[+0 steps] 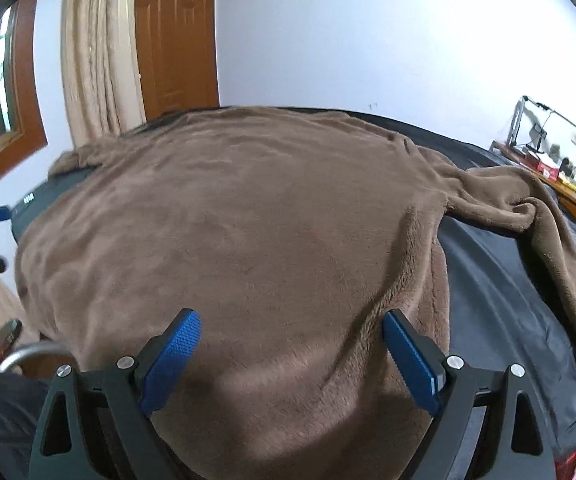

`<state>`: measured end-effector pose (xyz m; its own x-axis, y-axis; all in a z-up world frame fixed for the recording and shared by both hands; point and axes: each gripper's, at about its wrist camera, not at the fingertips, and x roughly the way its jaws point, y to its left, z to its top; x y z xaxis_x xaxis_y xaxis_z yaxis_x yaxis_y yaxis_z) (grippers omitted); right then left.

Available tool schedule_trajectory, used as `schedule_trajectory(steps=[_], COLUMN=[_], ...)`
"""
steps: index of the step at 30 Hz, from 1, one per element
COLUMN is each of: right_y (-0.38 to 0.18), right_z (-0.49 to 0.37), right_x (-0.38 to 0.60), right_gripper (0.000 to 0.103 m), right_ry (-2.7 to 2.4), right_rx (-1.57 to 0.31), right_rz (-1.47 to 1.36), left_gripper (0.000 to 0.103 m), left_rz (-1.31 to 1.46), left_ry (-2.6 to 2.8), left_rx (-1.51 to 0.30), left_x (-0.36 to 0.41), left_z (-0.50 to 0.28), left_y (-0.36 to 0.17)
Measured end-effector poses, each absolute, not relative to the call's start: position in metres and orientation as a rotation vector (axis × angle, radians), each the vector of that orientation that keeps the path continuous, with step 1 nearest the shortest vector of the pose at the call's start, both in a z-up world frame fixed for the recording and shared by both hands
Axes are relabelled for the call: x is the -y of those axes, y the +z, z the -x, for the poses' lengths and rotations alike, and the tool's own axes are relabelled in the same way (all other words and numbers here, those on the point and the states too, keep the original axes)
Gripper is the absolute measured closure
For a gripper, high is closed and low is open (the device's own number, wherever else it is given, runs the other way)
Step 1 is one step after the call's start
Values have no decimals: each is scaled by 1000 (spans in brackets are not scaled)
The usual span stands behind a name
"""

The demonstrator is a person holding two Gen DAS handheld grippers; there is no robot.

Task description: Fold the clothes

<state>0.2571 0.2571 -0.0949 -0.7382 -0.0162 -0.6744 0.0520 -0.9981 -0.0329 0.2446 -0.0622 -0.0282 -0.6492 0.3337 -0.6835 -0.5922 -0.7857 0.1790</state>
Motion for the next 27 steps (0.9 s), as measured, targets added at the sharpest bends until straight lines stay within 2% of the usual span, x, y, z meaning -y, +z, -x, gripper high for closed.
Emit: schedule_trajectory(steps=[4, 11, 20, 27], right_y=[-105, -107, -109, -104], right_z=[-261, -268, -272, -271], right_x=[-271, -272, -270, -274], right_gripper=[9, 8, 7, 7], right_ry=[-2879, -2880, -2914, -2907], right_rx=[-32, -67, -62, -8], right_rz=[-1147, -1133, -1079, -1103], left_gripper=[19, 19, 18, 18], left_rz=[1007, 999, 922, 962], left_ry=[2382, 2412, 2509, 2546], left_rx=[-392, -448, -395, -203], left_x=[82, 83, 69, 61], left_z=[-225, -230, -218, -182], left_y=[-46, -49, -11, 19])
